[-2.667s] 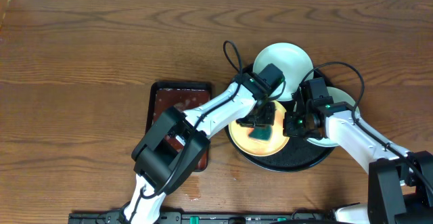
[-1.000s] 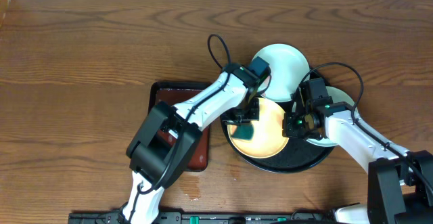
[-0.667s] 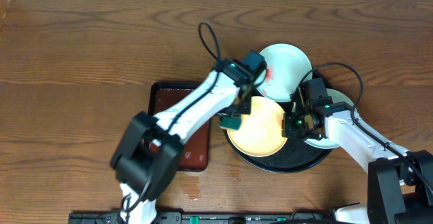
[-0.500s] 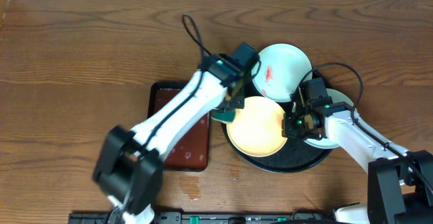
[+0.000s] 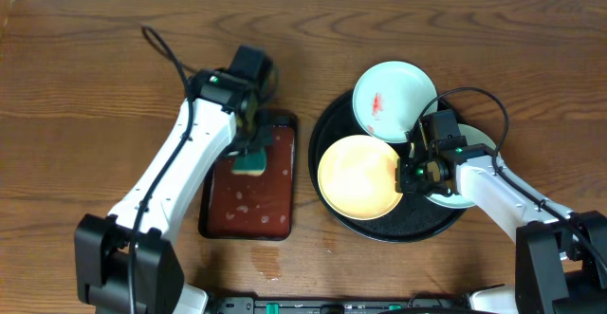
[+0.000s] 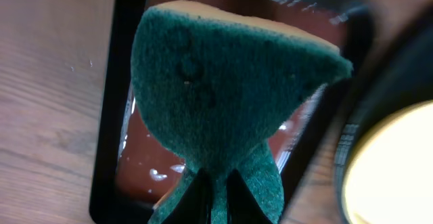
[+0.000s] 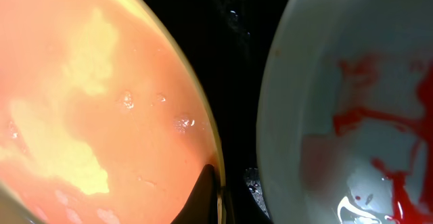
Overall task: Clean dirty plates on tray and stack at the side
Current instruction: 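Return the sponge to the small tray and release it, then lift the yellow plate with right gripper and tilt it over the tray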
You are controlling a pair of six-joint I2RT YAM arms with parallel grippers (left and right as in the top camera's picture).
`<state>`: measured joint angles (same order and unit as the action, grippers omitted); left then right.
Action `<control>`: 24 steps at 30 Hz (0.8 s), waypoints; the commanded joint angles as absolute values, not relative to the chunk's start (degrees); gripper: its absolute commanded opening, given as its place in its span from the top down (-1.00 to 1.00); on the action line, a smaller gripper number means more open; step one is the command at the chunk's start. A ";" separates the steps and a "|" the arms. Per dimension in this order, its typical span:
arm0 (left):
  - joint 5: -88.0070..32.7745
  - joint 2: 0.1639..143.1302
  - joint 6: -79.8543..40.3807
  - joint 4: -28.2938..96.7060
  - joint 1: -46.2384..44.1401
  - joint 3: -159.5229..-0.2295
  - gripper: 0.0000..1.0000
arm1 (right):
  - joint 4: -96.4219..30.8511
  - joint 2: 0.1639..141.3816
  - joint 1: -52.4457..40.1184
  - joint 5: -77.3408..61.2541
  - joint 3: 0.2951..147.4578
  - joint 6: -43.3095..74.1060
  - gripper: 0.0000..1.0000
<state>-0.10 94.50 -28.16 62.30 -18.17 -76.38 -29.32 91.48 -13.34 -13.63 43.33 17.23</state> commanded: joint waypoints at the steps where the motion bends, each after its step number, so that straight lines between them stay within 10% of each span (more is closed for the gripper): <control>1: -3.70 94.72 -25.28 59.64 -15.68 -71.20 0.85 | -28.47 93.86 -13.61 -12.56 41.58 14.04 0.98; 16: -5.58 82.37 -22.94 61.65 -10.33 -73.87 -0.44 | -35.64 91.42 -14.00 -9.67 51.11 12.40 0.98; 24: -5.58 66.32 -22.94 61.65 -6.33 -73.87 -0.56 | -37.08 87.42 -18.04 -8.36 60.60 6.50 0.97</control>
<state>-5.65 69.38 -23.53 61.34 -7.60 -72.82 -37.17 90.00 -16.14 -9.63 57.12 9.61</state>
